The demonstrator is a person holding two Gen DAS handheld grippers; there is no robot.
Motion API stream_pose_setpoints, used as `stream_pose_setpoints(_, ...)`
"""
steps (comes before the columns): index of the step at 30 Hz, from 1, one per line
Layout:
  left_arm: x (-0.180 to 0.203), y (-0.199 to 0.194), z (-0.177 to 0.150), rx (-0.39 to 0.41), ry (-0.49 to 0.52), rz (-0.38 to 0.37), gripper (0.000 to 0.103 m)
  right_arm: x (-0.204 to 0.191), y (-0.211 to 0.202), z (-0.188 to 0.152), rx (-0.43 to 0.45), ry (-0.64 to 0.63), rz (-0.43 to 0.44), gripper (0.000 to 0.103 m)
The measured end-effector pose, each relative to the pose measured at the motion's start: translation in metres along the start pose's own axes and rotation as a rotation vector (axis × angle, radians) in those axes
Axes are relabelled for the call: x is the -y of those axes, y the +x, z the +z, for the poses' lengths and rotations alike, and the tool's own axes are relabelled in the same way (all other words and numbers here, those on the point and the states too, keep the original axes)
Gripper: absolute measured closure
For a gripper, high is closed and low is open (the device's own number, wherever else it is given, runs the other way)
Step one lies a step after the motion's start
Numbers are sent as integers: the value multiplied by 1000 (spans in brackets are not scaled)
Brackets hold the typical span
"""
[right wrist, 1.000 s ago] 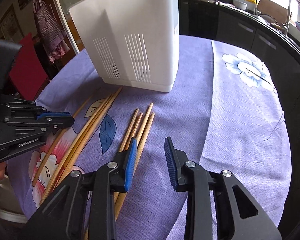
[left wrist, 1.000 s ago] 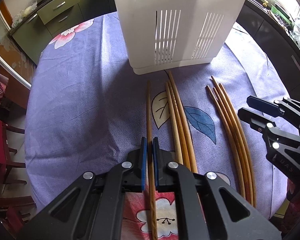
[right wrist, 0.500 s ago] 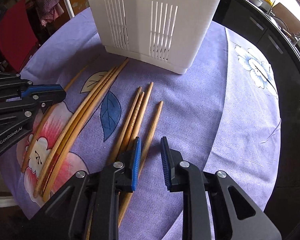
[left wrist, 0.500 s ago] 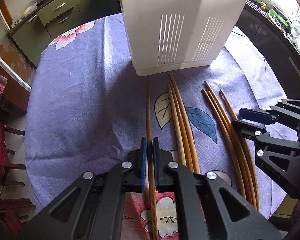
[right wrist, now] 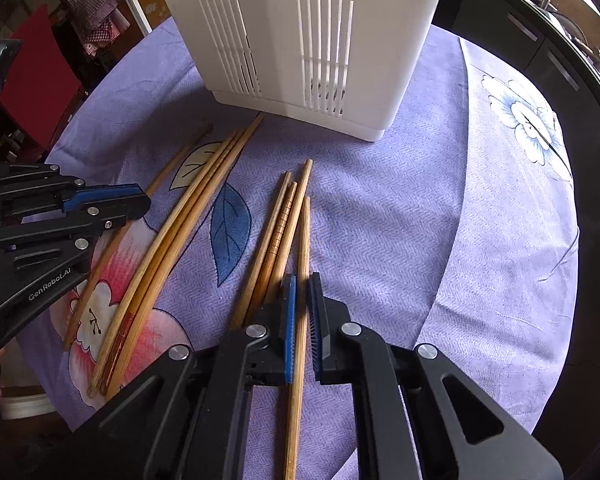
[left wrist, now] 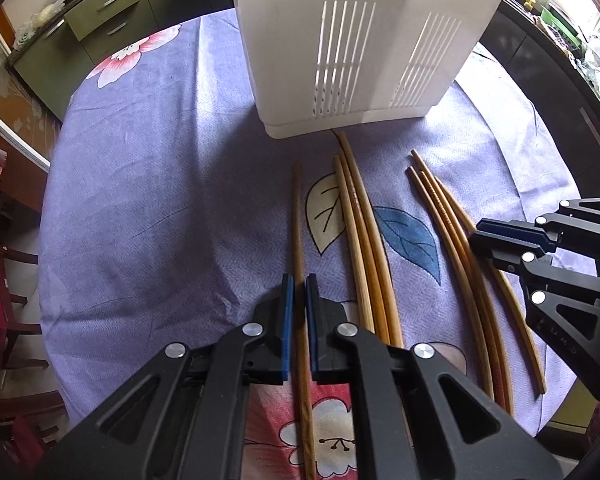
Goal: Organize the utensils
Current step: 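Lift a chopstick with the left gripper while the right gripper grasps another chopstick, then carry both chopsticks over the white caddy and lower them into it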
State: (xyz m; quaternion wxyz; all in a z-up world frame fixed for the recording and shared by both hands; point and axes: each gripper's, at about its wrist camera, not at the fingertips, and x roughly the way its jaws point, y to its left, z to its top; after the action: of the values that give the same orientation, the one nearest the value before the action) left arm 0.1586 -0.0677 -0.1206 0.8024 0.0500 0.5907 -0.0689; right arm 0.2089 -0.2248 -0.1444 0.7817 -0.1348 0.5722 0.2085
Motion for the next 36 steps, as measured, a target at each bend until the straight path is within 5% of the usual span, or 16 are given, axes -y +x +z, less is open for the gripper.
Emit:
stream_pose_setpoints(11,12,-8,2,7,53,37,97,-2,-5,-16,48,20,26,96)
stream_pose_setpoints(25,-5,-112,-8,238,48,1,98,15,-152,-41,426,74,93,96)
stream_pose_setpoints(36,-2,-159,-7,338,53,-15,98,20,-205,-41,548,75,80,96)
